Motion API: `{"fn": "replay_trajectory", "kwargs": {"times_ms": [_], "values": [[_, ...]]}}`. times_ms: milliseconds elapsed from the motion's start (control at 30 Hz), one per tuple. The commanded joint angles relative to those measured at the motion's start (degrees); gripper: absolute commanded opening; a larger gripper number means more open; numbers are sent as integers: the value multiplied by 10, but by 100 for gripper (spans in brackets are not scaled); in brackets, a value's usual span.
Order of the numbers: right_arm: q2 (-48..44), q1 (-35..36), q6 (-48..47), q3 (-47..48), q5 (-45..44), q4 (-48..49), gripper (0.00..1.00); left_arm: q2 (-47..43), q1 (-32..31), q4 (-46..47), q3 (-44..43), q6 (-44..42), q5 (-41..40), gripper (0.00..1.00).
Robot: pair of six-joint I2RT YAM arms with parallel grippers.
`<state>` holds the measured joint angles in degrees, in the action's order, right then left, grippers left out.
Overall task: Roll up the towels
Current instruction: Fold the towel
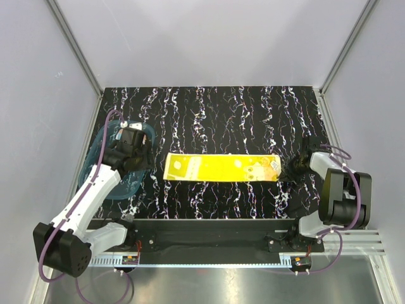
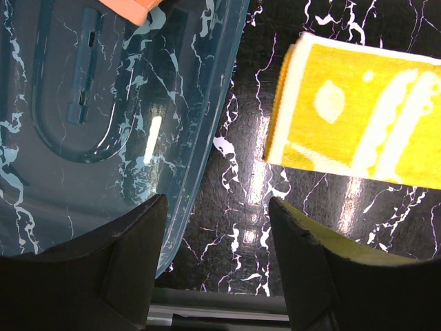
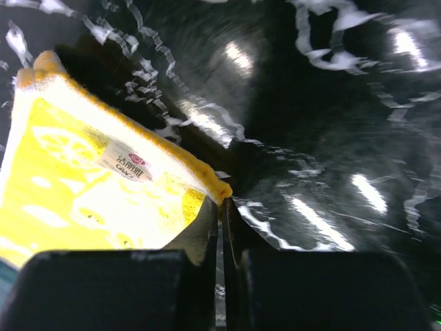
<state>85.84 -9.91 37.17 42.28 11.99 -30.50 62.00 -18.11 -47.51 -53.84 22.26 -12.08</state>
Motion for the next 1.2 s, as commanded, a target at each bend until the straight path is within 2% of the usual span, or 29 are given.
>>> {"fn": "replay_trajectory", "kwargs": {"times_ms": [0,267,400,433,600,867,1167], "values": [[-28,-3,-17,34,-100,-40,0,0,3,20,0,-10,-6,65],[-71,32,-36,111,-198,-120,0,-1,3,22,1,-13,-1,65],[-56,94,-42,168,-250,-158,0,-2,7,23,1,-15,5,65],[-50,130,-41,179,-261,-166,0,-2,8,23,0,-15,6,65],[-17,226,-32,247,-311,-211,0,-1,13,25,1,-18,12,65],[27,399,-7,353,-340,-260,0,4,24,25,0,-20,19,64],[132,524,7,511,-357,-309,0,6,30,25,1,-20,16,64]]}}
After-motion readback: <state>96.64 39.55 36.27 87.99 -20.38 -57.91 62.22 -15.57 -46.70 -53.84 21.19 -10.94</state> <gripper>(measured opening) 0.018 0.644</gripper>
